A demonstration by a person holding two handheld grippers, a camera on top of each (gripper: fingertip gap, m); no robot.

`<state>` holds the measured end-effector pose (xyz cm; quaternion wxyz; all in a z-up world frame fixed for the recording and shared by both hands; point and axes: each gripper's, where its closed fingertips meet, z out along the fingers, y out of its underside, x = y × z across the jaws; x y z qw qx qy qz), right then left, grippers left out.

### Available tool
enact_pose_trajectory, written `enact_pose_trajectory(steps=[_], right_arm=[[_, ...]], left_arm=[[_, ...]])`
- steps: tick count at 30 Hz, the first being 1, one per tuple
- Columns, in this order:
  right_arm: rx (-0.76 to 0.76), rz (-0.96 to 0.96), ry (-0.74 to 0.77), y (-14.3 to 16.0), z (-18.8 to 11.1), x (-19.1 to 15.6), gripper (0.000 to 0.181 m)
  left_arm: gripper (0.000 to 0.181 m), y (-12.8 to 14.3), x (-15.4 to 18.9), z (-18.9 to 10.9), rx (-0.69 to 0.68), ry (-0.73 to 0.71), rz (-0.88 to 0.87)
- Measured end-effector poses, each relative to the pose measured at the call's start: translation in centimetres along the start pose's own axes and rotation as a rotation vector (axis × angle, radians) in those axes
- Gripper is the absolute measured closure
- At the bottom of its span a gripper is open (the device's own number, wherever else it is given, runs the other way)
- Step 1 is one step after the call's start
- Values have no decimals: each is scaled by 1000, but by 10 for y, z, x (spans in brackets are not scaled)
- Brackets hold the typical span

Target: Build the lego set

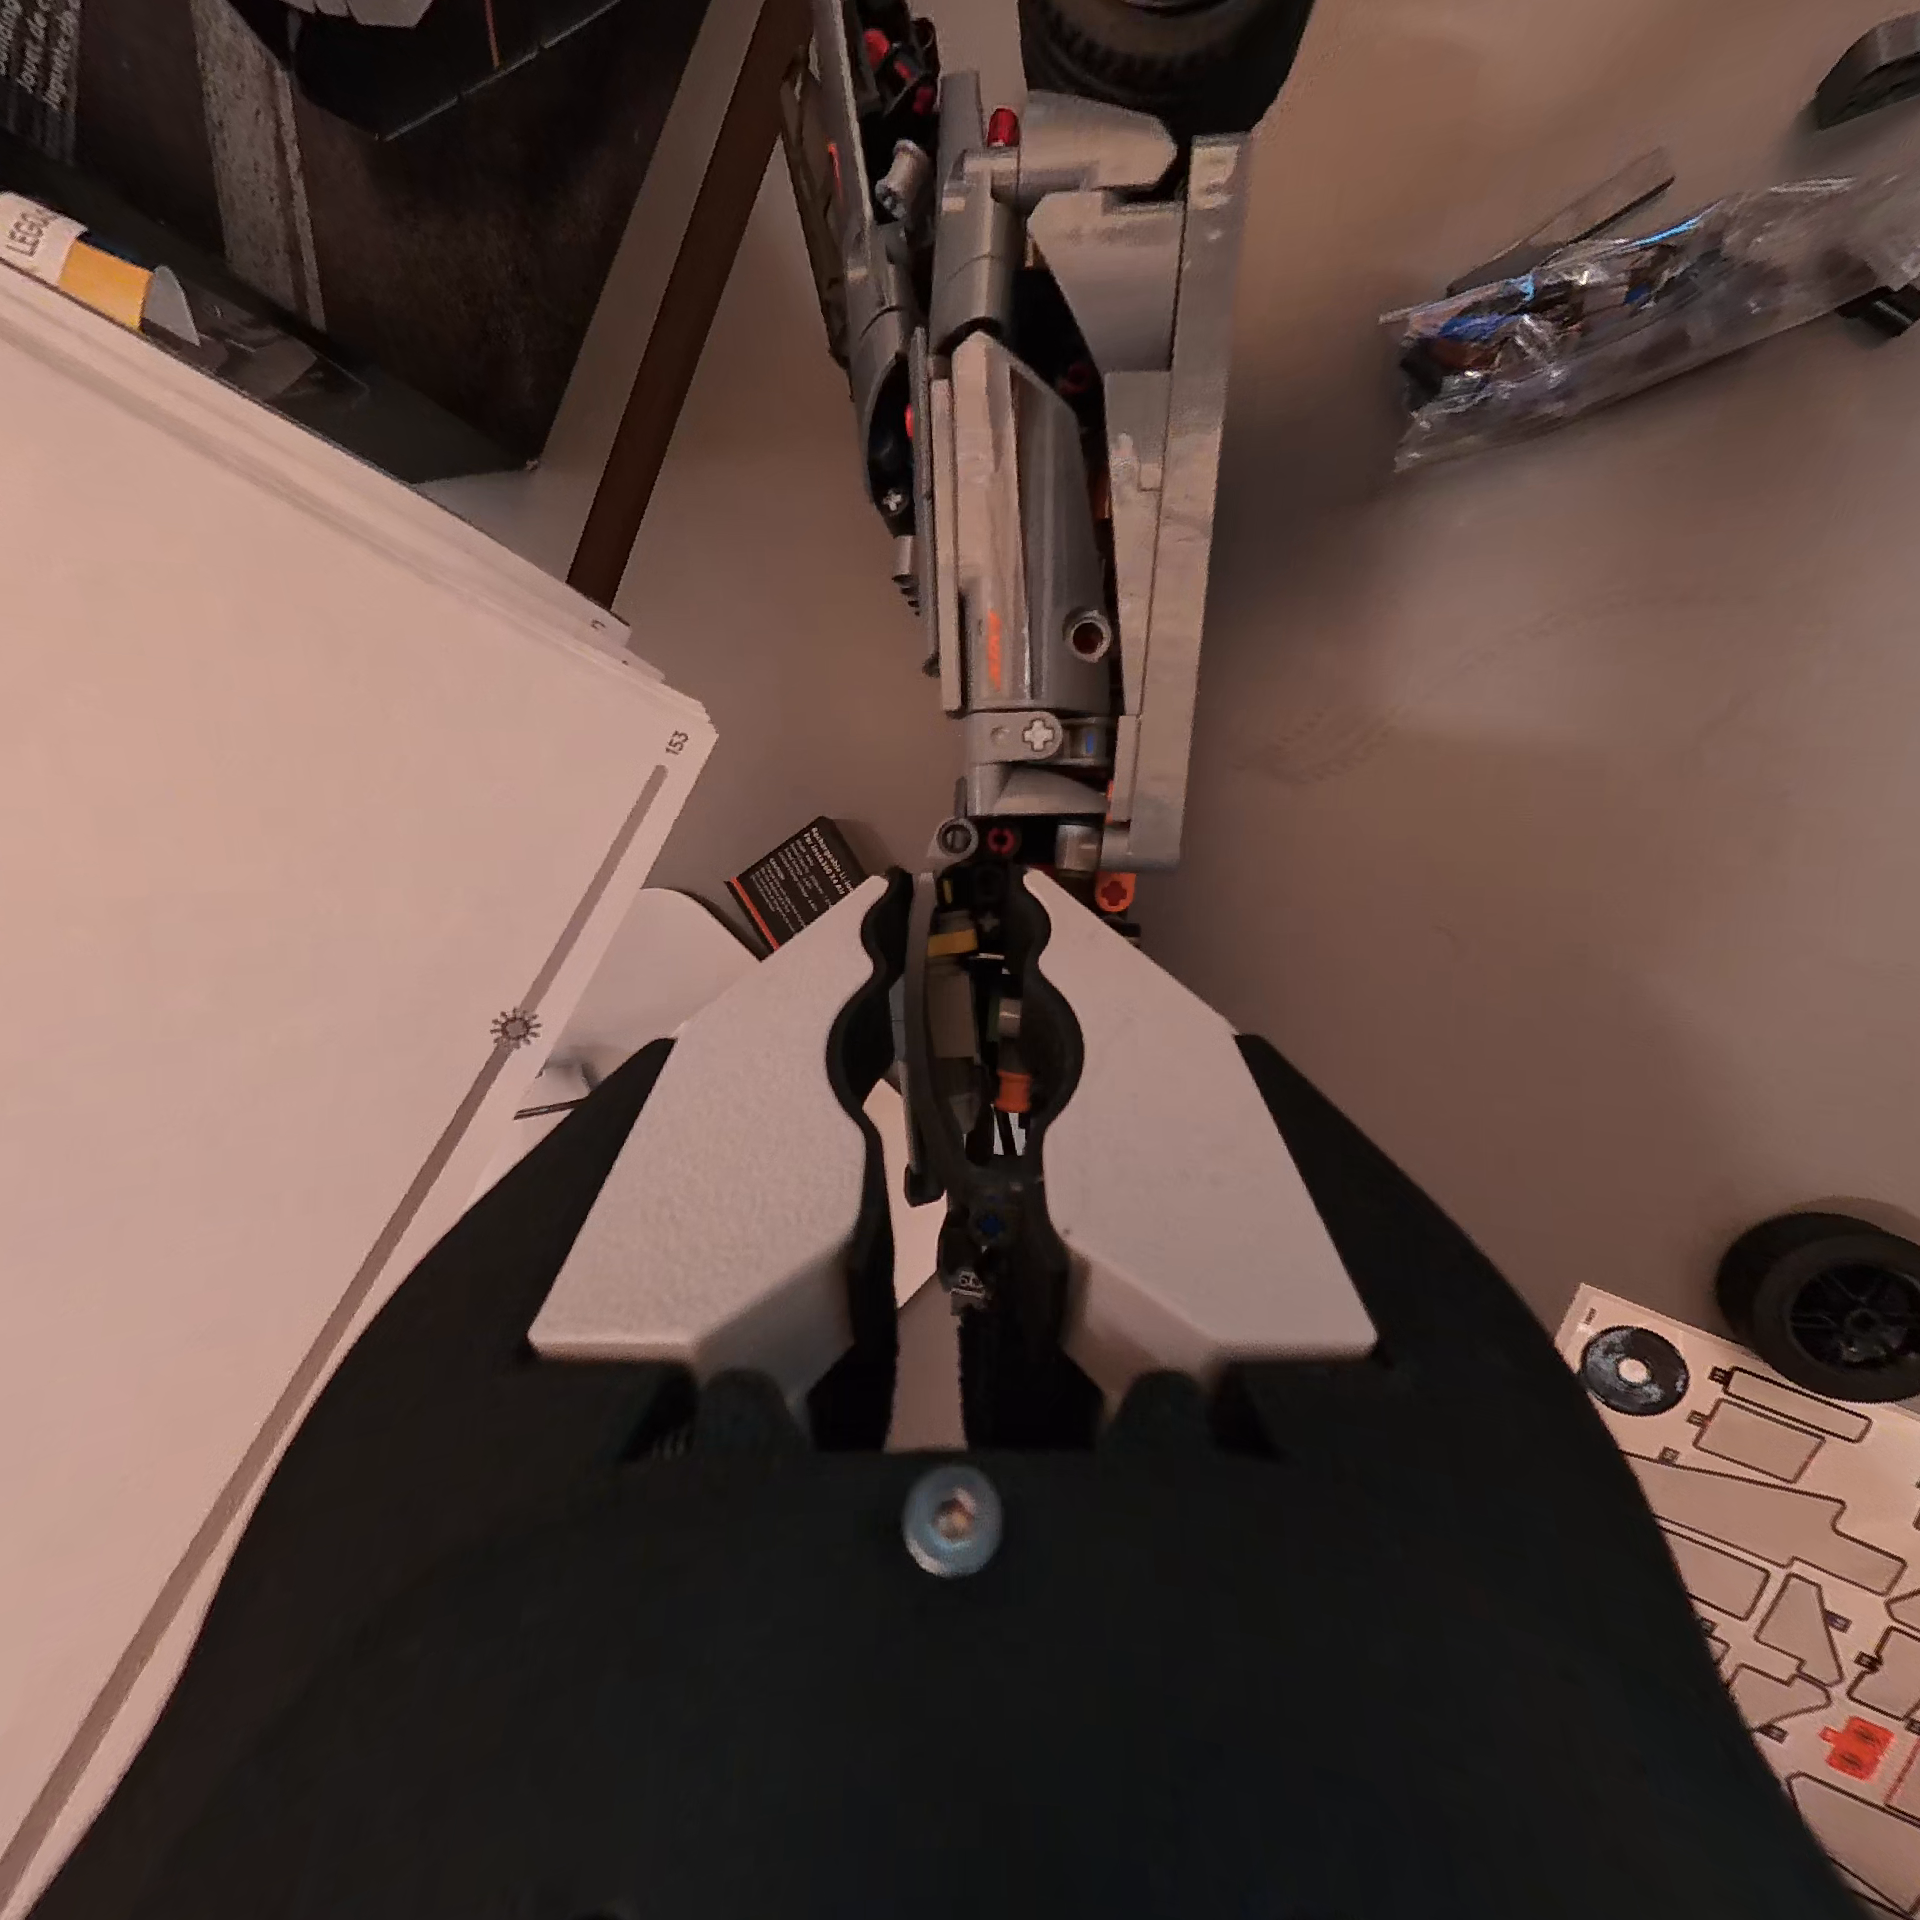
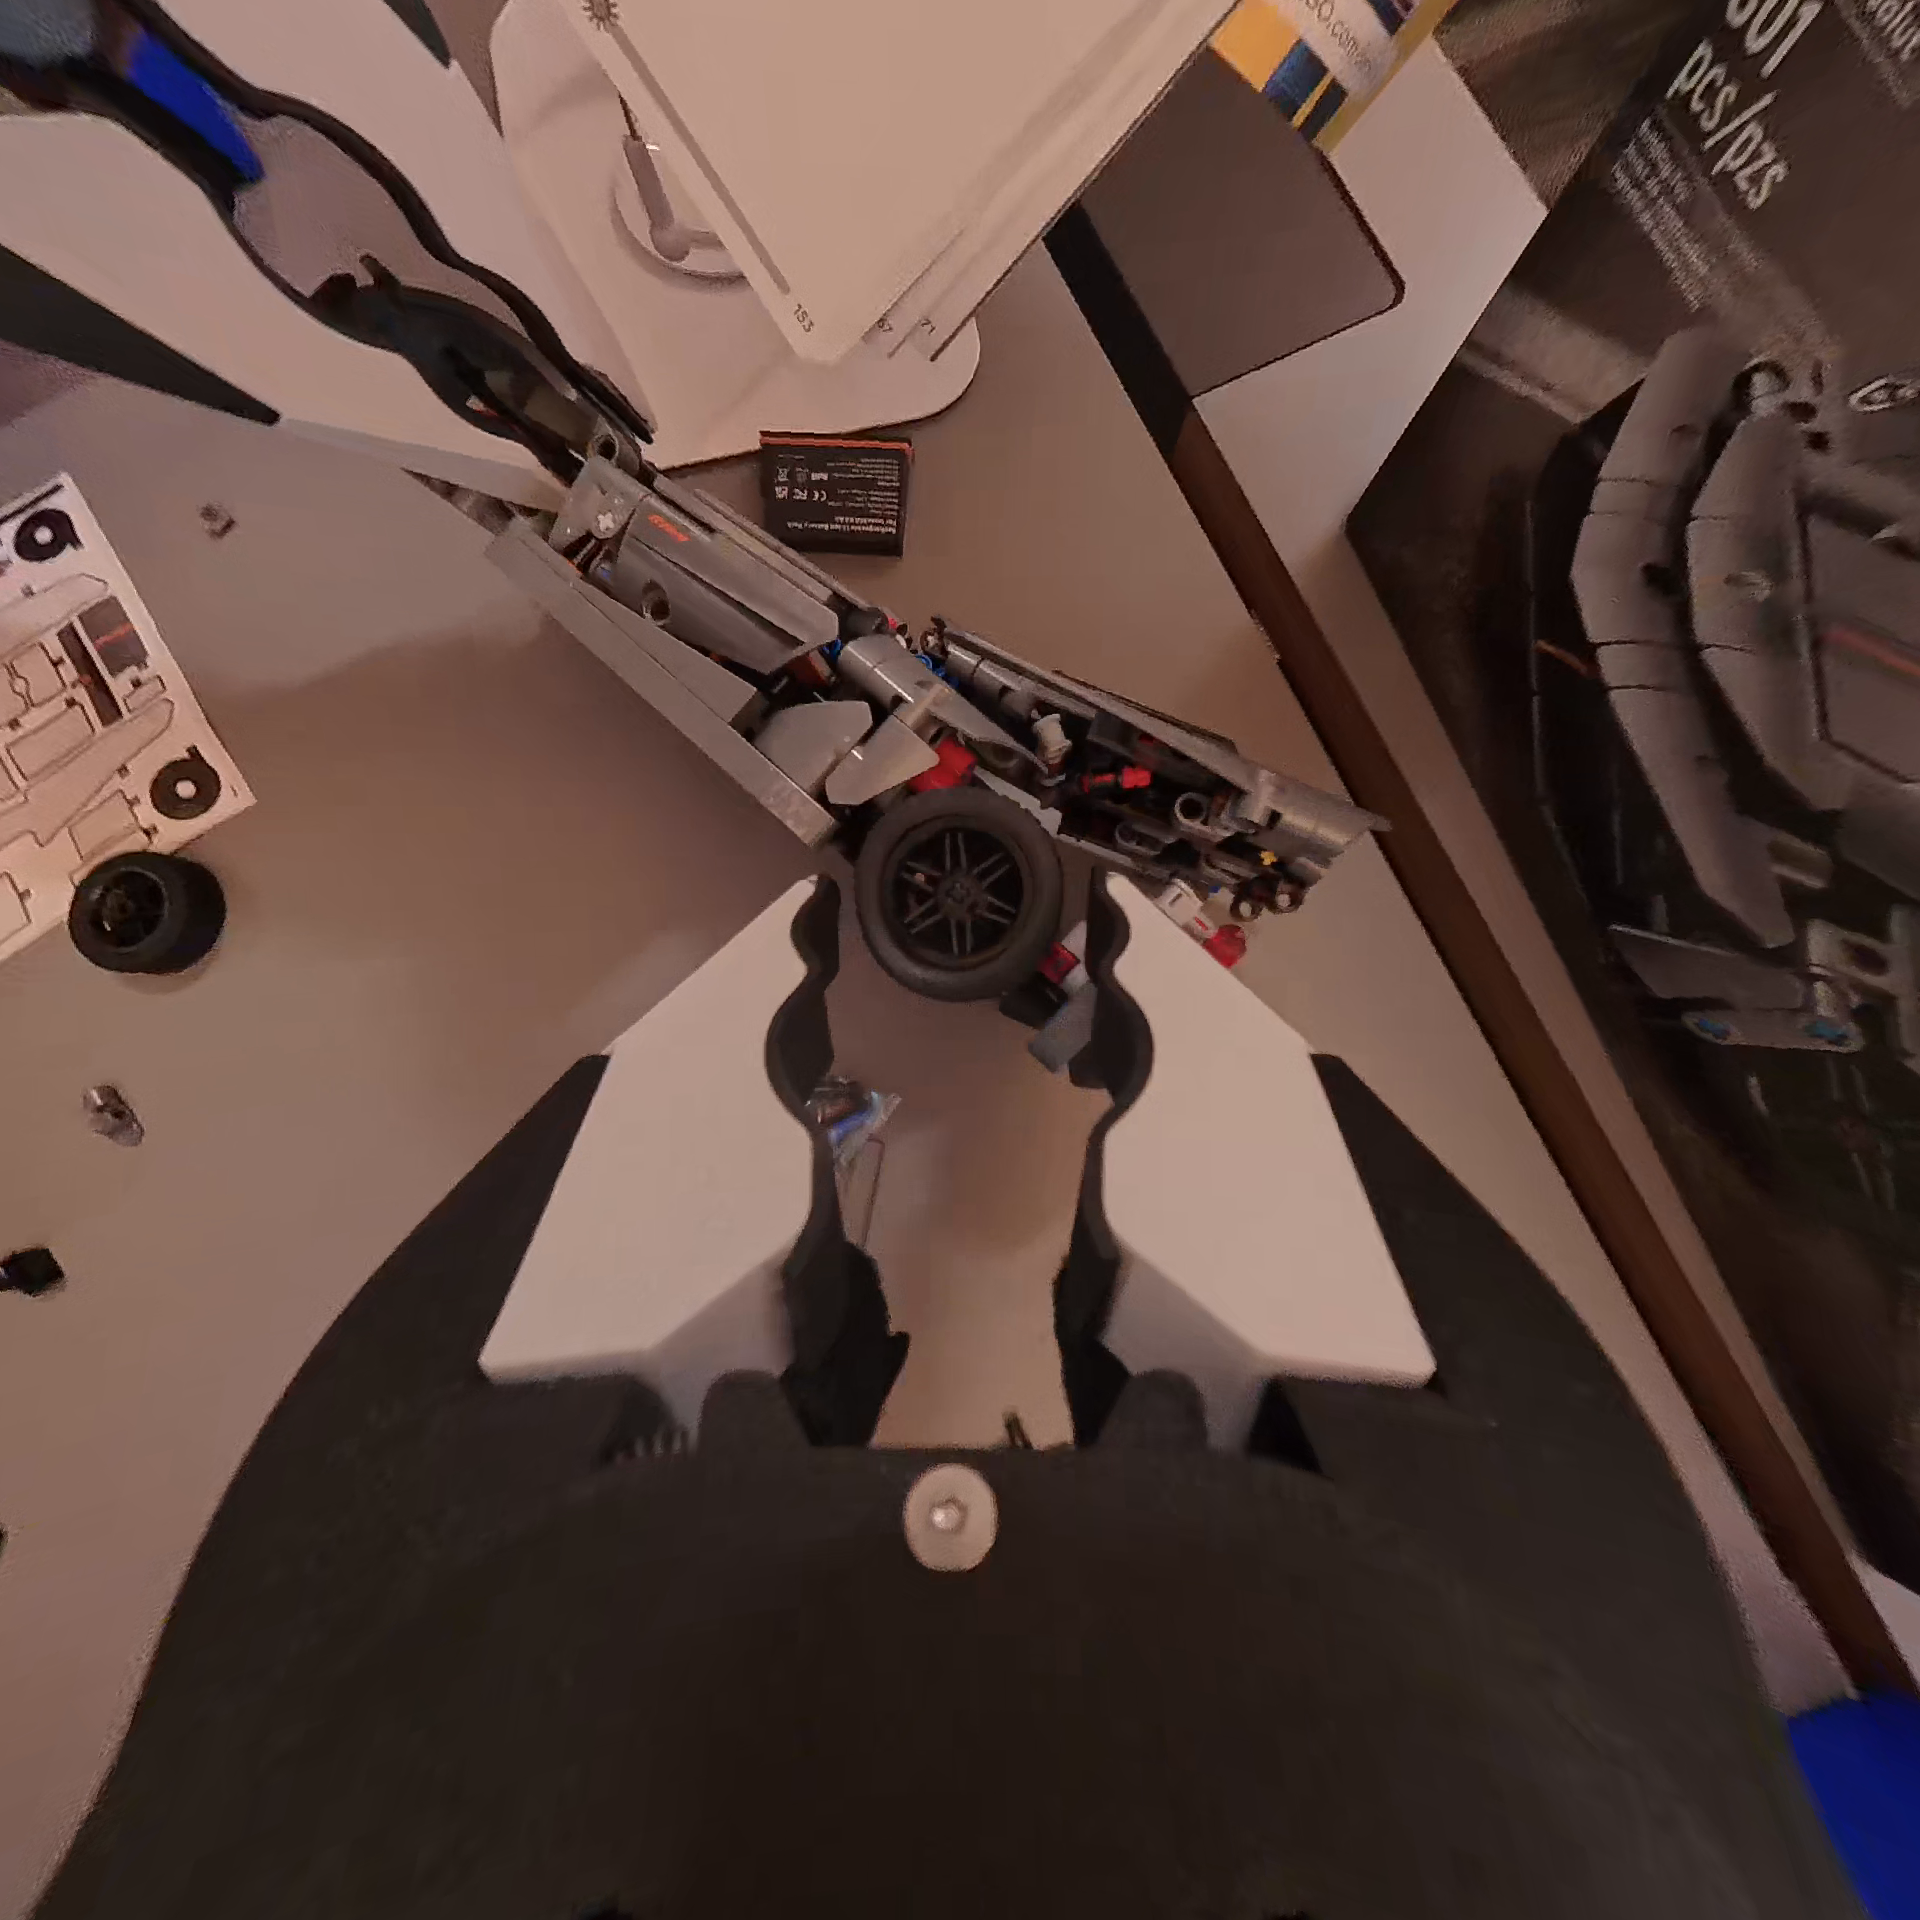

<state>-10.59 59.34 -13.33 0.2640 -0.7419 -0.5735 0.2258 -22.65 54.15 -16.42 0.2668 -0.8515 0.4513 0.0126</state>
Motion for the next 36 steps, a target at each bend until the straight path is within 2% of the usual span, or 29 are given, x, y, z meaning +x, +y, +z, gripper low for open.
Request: enact_pose_trajectory(steps=[3, 6, 8, 10, 11, 13, 14, 29, 36], right_arm=[[-19, -65, 17, 3, -3, 0, 141], [-80, -129, 34, 8, 3, -2, 138], [-118, -174, 47, 10, 5, -3, 134], [-168, -209, 64, 14, 9, -1, 121], [-194, -225, 77, 17, 11, 1, 120], [-192, -262, 98, 14, 12, 3, 136], [-178, -275, 98, 11, 12, 1, 138], [-334, -314, 92, 13, 16, 3, 142], [-269, -292, 99, 9, 11, 2, 136]], left_arm=[[165, 0, 0, 0, 2, 4, 0], [165, 0, 1, 0, 3, 5, -1], [166, 0, 1, 0, 4, 4, 1], [166, -1, 1, 0, 4, 3, 0], [166, -1, 1, 0, 4, 3, 0], [166, 0, 1, 0, 5, 5, 1], [166, 0, 1, 0, 3, 2, 0], [166, 0, 0, 0, -2, -5, -1], [165, 0, 0, 0, -5, -10, 4]])
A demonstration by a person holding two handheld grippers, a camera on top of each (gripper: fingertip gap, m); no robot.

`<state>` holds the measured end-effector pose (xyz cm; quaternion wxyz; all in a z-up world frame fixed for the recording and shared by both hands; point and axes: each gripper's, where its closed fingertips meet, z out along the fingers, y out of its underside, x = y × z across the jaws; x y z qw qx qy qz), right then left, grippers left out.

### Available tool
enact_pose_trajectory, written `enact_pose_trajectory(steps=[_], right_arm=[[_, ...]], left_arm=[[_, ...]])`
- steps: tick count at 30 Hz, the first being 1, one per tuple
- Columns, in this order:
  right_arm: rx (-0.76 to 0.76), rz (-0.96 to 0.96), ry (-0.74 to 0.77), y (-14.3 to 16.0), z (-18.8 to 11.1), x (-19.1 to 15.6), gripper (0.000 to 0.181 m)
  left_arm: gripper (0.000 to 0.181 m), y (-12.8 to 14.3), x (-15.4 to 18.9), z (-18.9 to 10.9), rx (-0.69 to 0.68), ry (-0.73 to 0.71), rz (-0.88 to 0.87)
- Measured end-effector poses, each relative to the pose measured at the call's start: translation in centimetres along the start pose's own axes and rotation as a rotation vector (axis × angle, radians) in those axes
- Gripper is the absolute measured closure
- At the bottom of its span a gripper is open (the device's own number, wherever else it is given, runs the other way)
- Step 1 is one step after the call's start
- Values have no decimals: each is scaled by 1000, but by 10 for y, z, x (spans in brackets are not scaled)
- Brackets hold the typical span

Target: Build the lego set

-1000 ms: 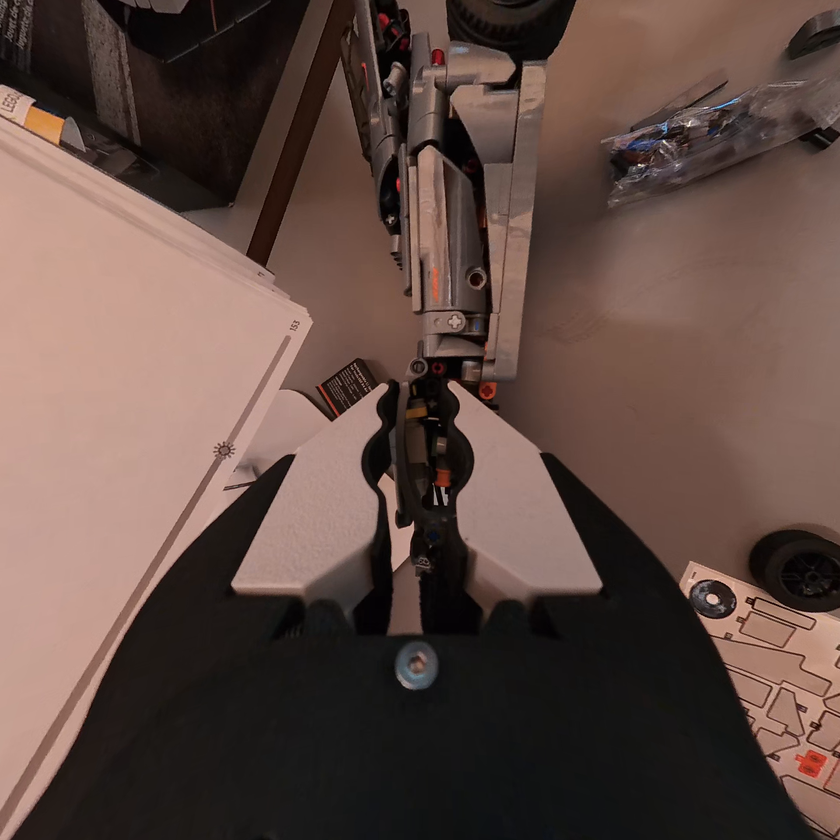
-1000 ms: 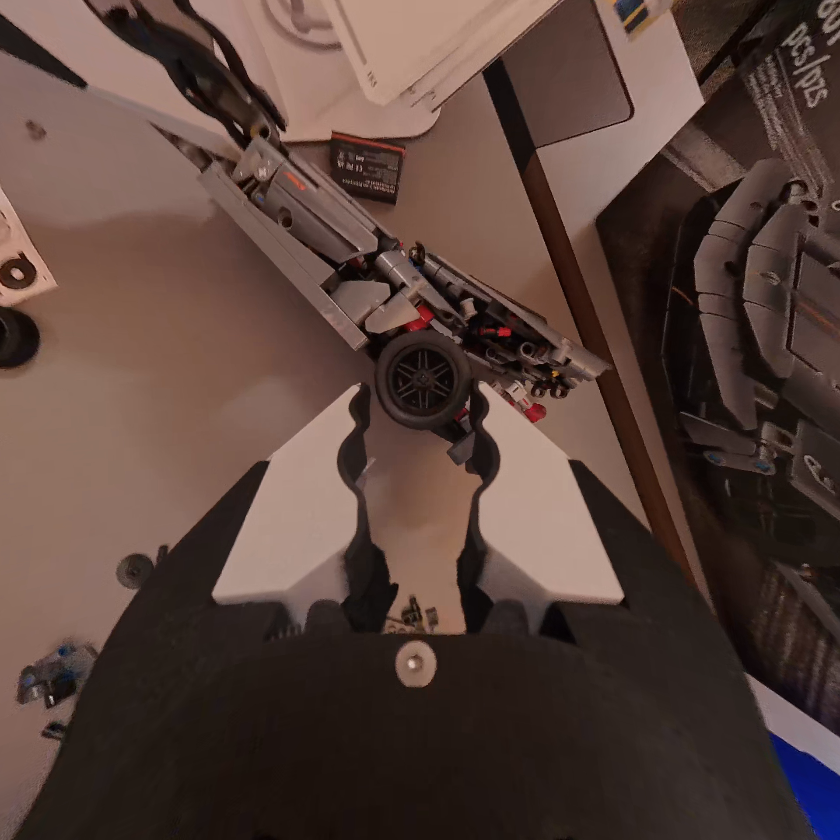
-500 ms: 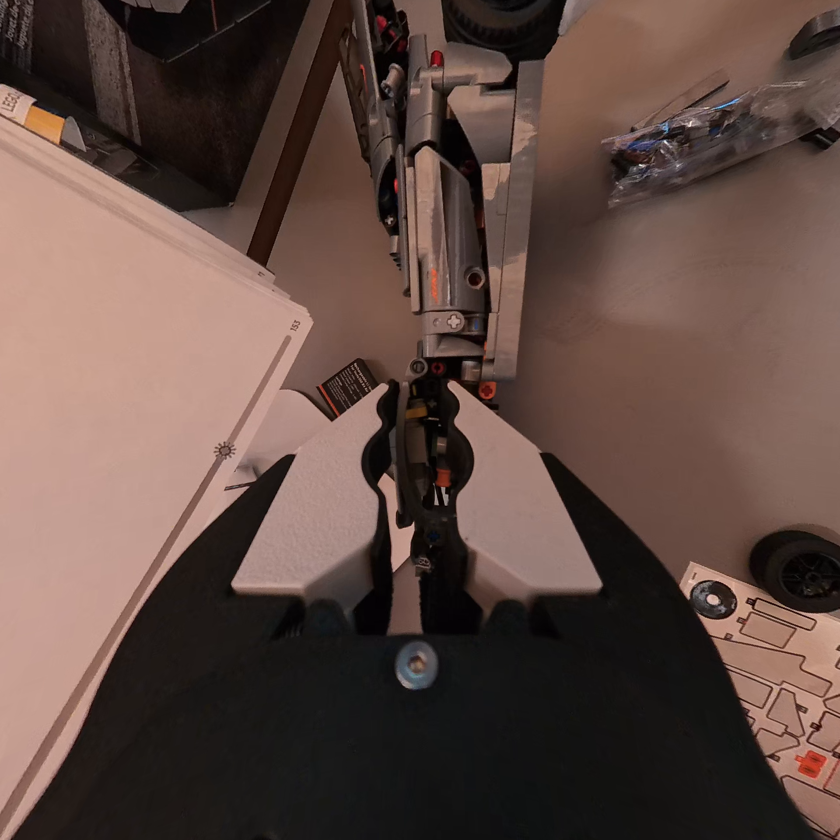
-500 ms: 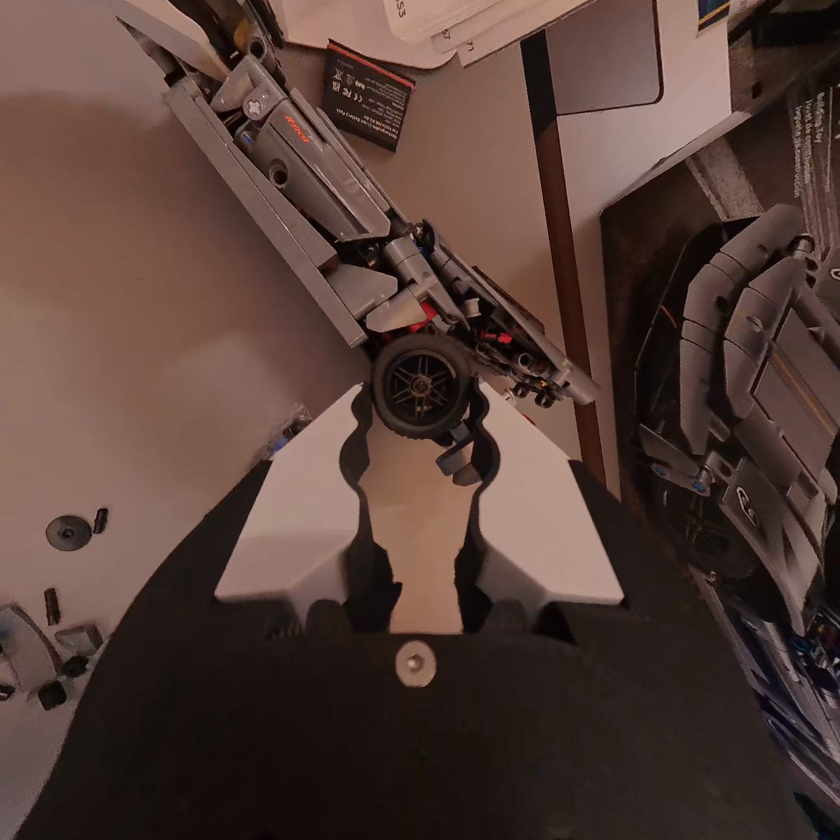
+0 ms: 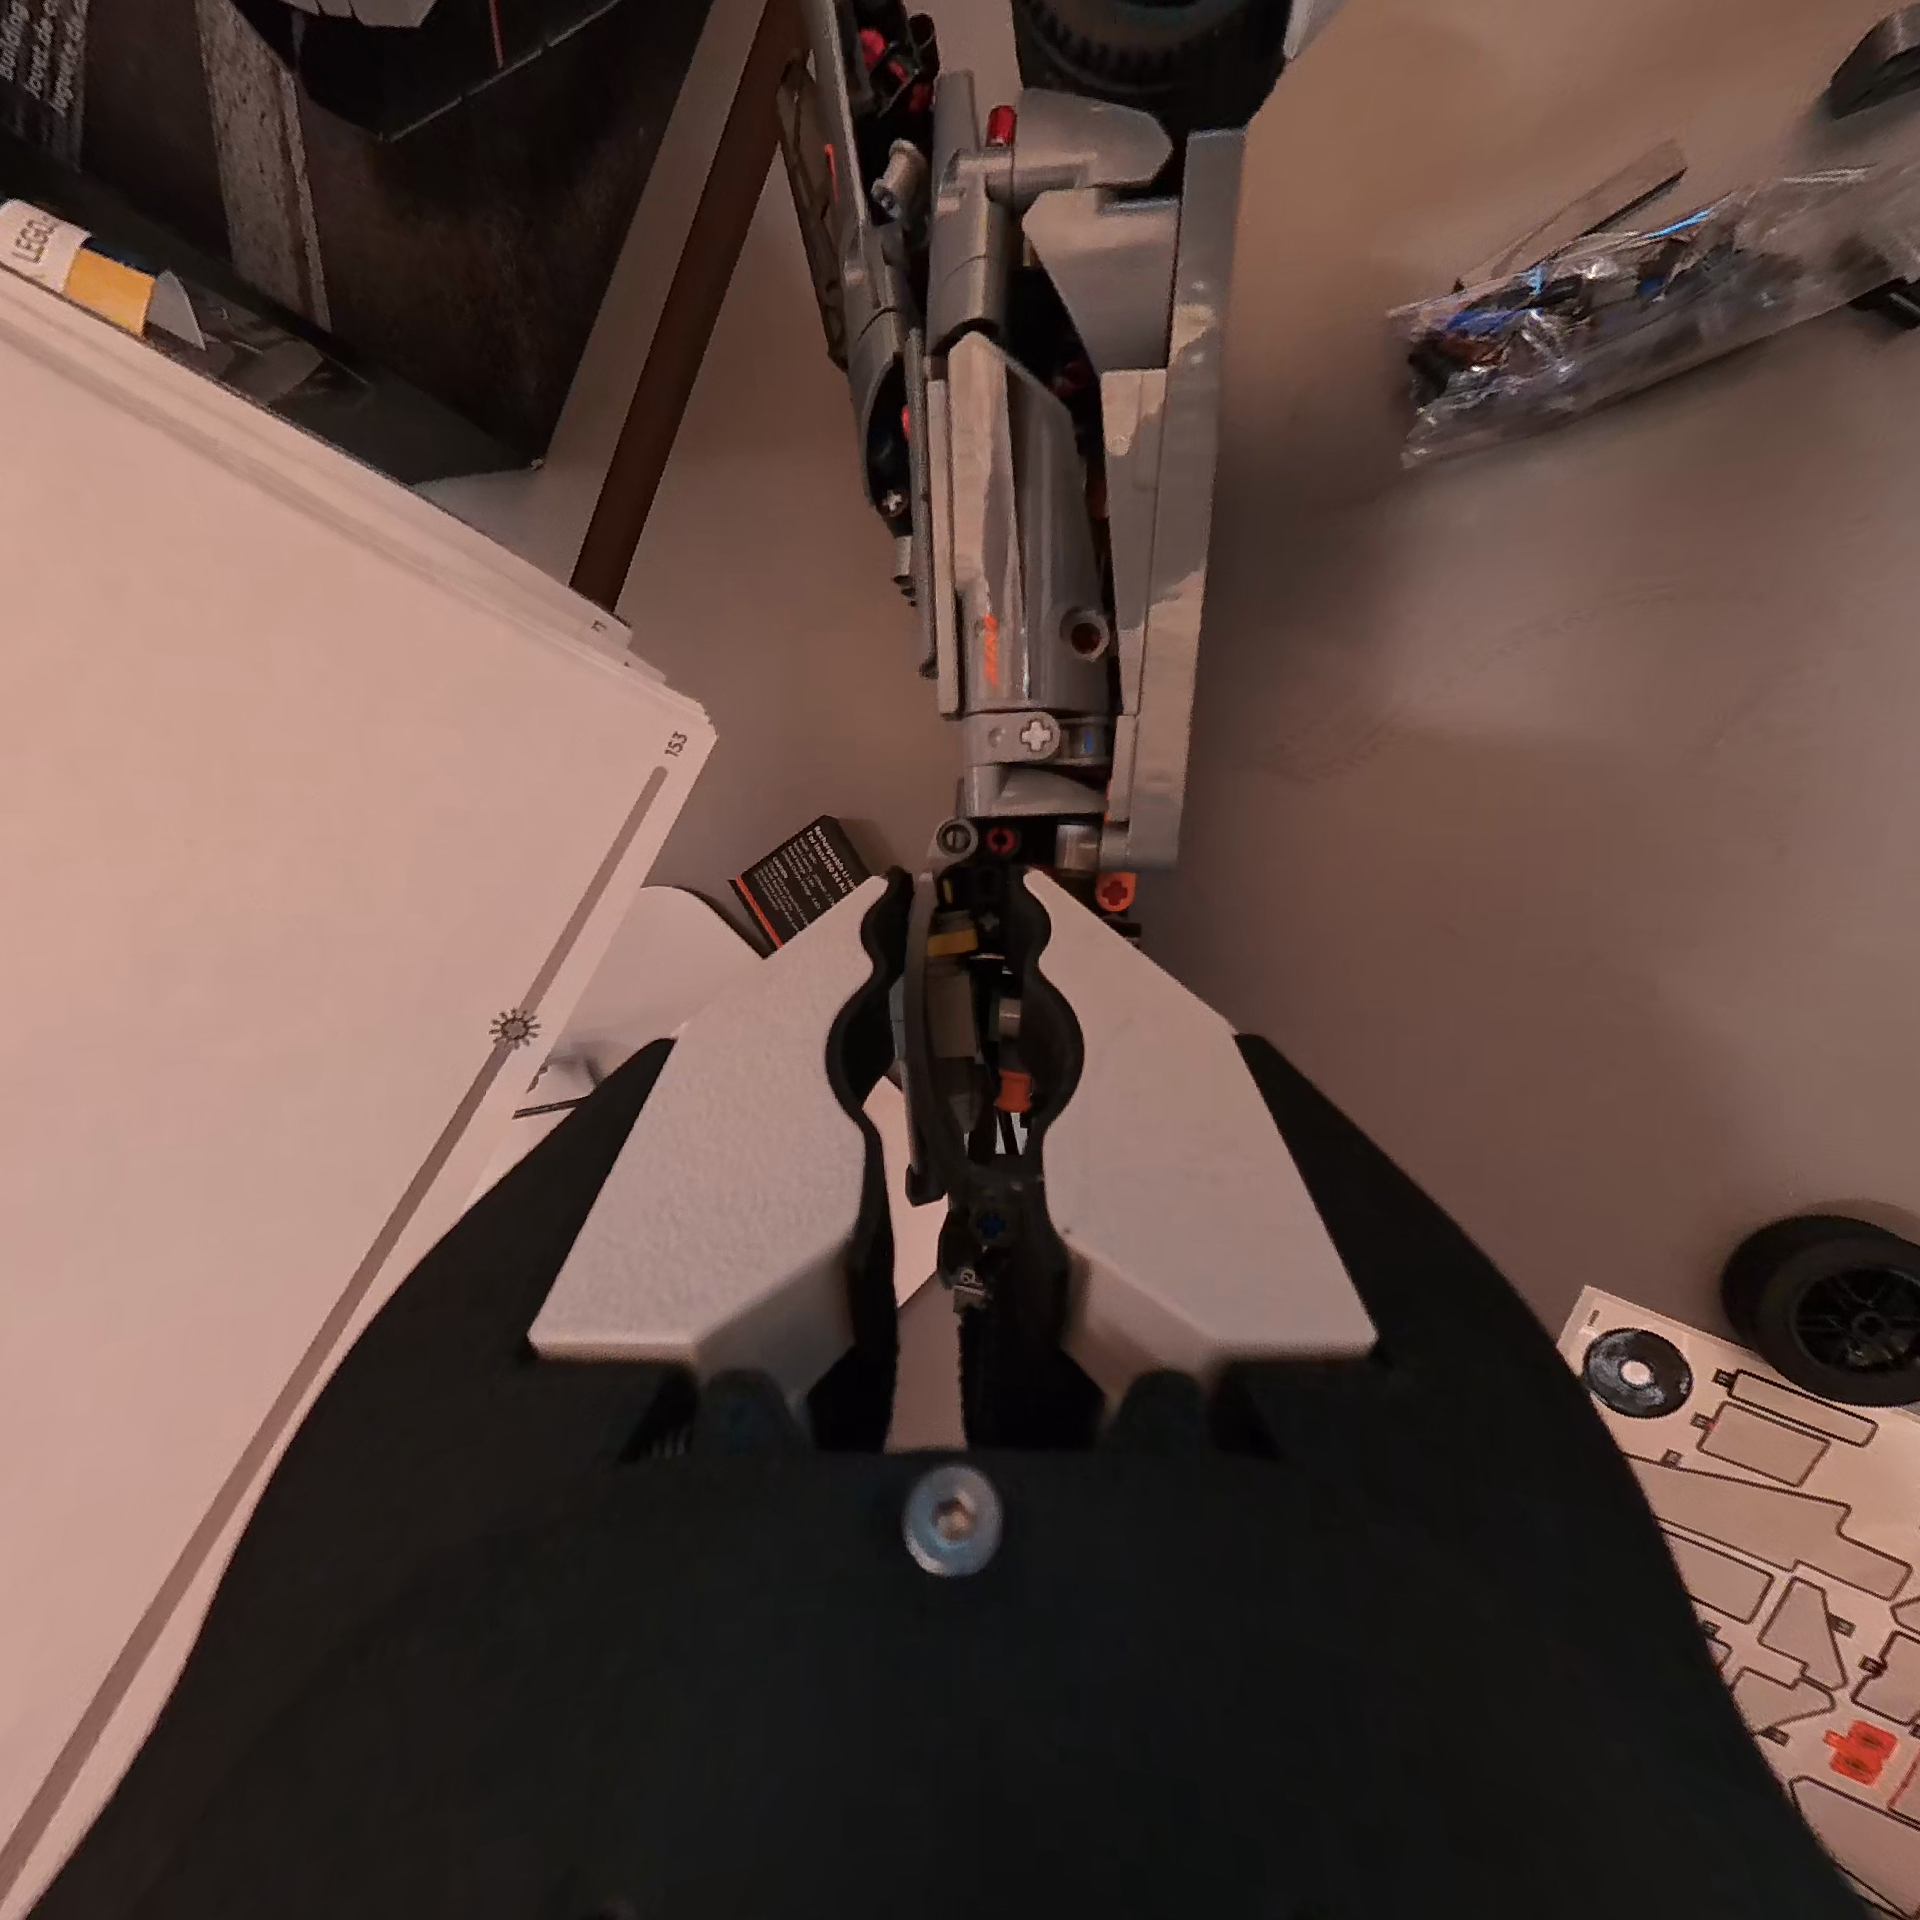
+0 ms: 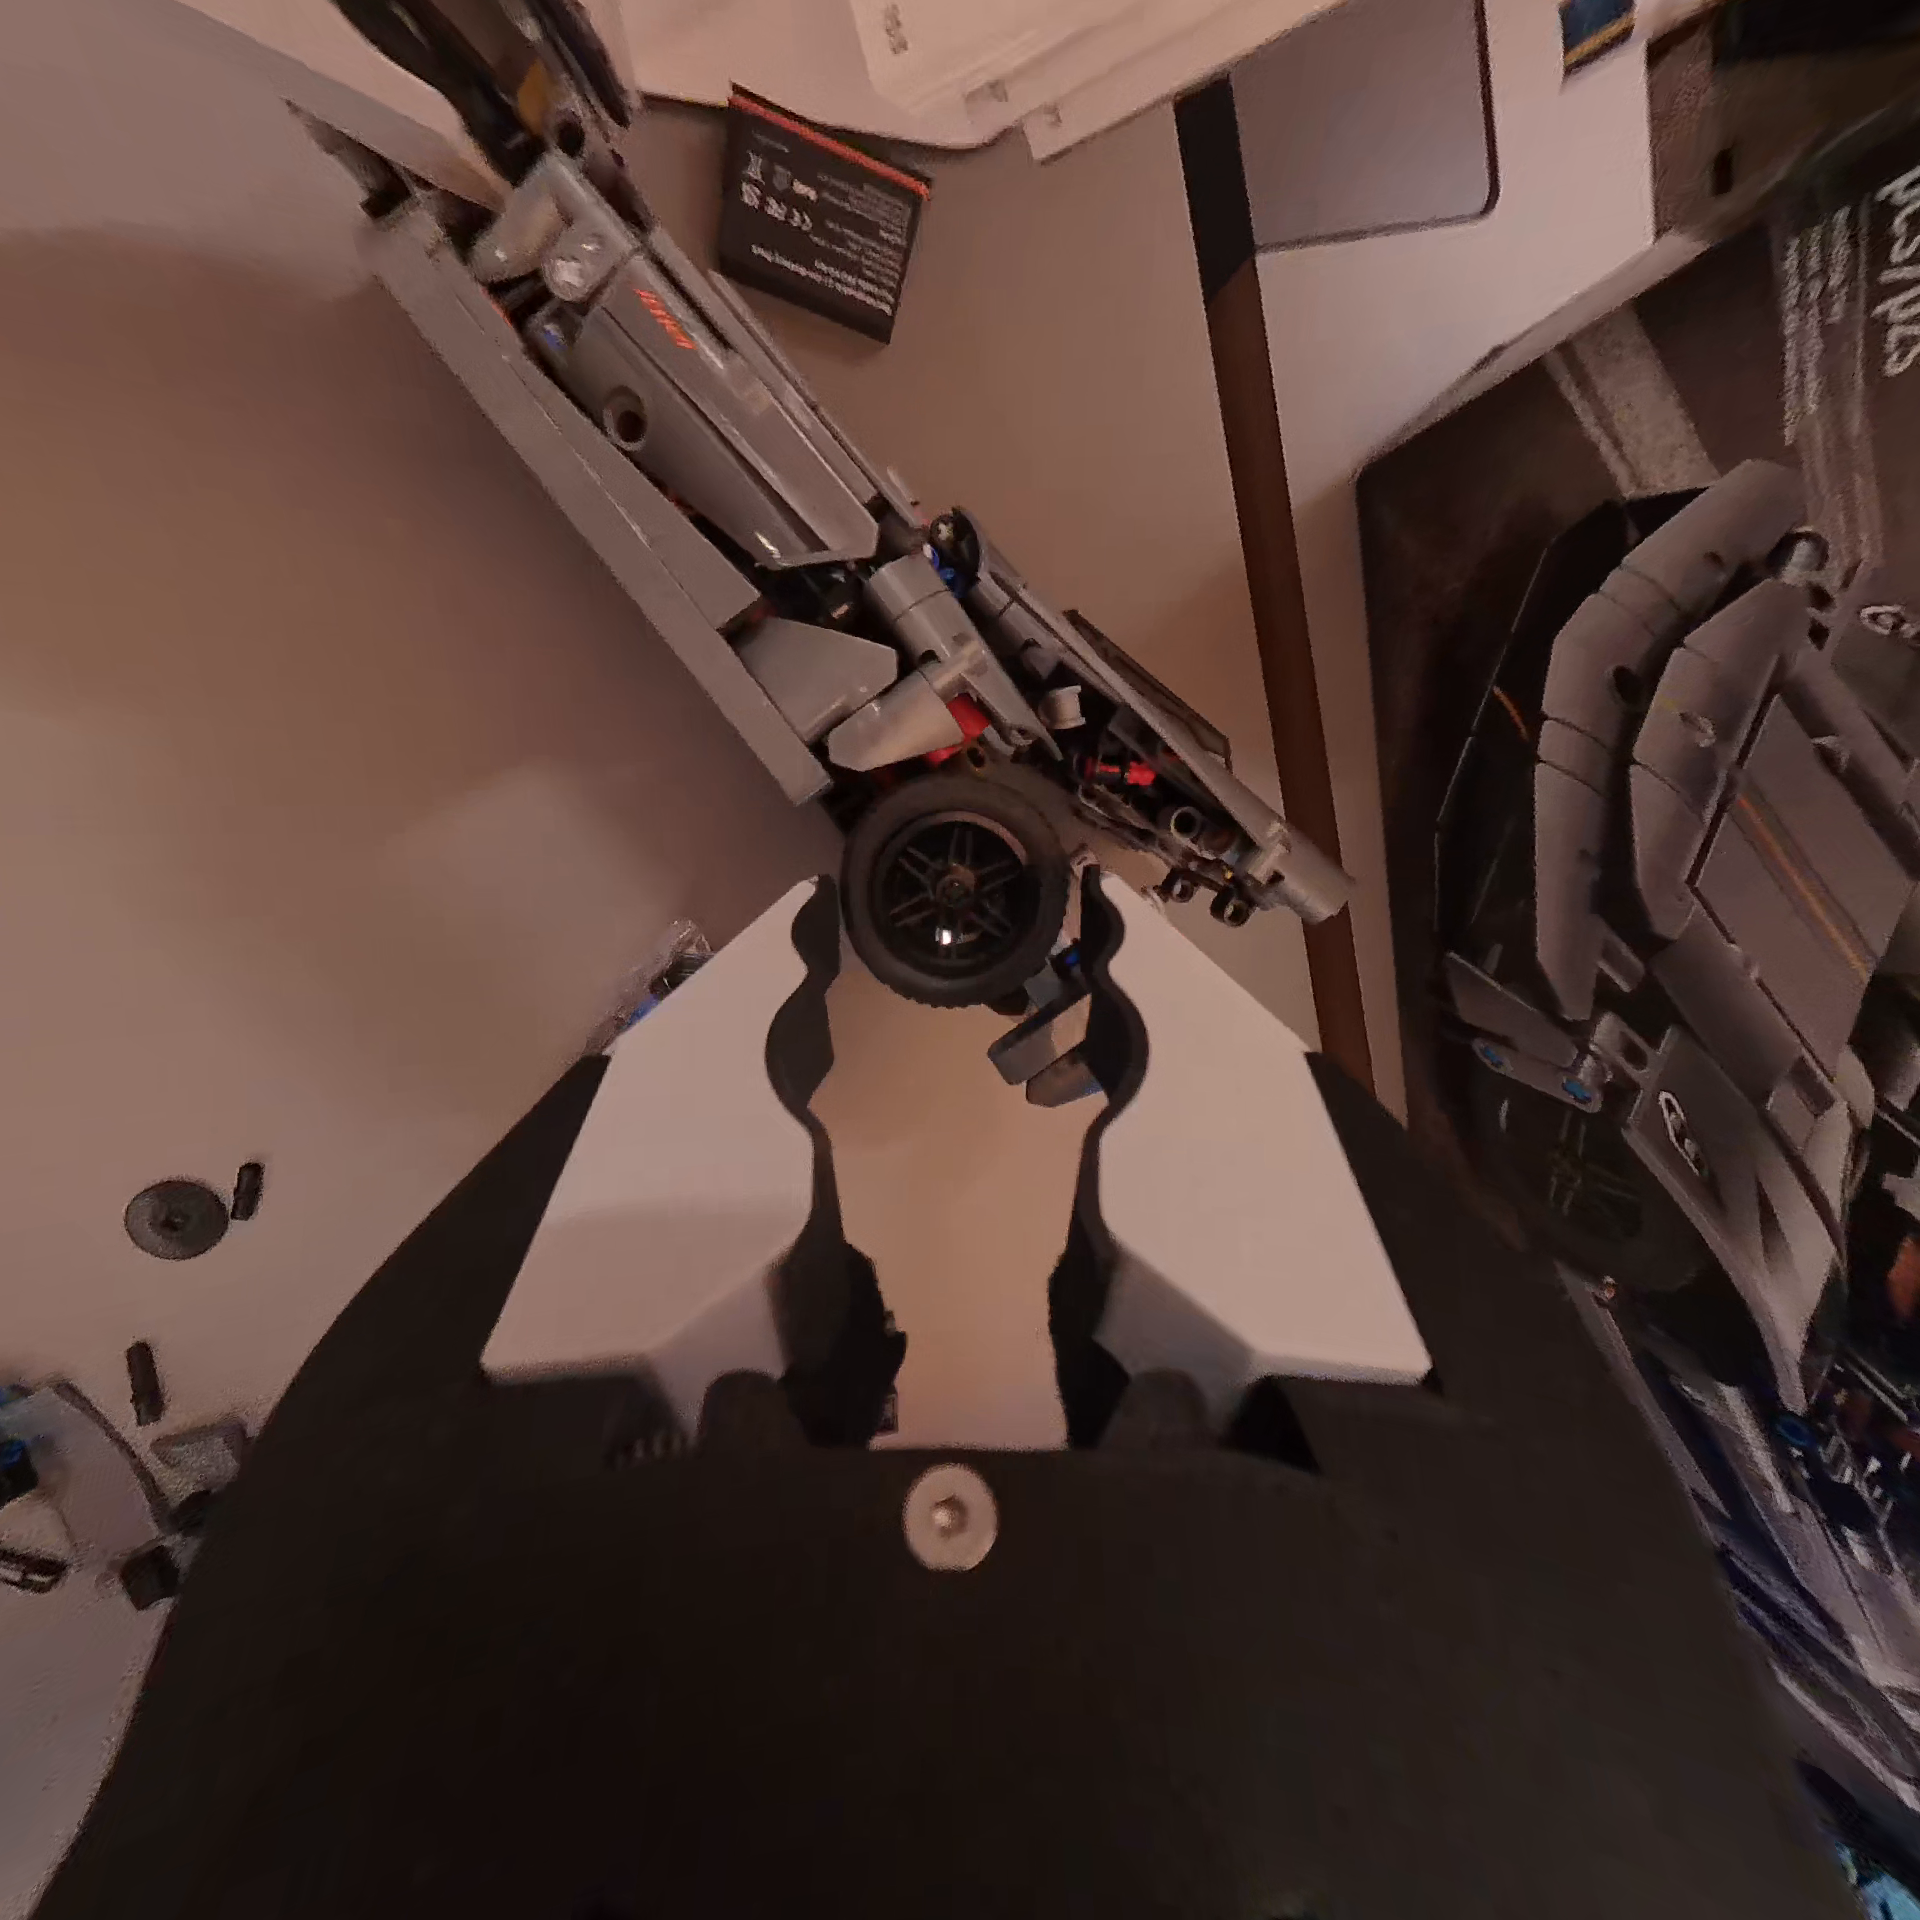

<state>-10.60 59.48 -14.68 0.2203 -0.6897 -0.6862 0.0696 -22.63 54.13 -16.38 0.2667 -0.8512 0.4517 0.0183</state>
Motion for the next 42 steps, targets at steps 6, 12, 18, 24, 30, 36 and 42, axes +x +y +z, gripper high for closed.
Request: enact_pose_trajectory(steps=[6, 12, 18, 24, 30, 36, 42], right_arm=[[16, -28, 6, 5, 7, -1, 135], [78, 45, 12, -1, -5, 3, 136], [279, 49, 30, -11, -74, -26, 136], [283, 25, 58, 3, -99, -78, 144], [295, 30, 98, 4, -78, -110, 142], [234, -2, 54, -11, -35, -127, 140], [255, -22, -31, -33, -18, -147, 138]], left_arm=[[166, 0, 1, 0, 3, 4, 3], [165, 0, 0, 0, 3, 2, -1], [165, -1, 1, 1, 8, 15, 3], [164, -2, 0, 0, 14, 1, 14], [168, -4, -9, -1, 52, -41, 2], [168, -5, -9, -2, 95, -4, -22], [169, -4, -14, -3, 114, -3, -30]])
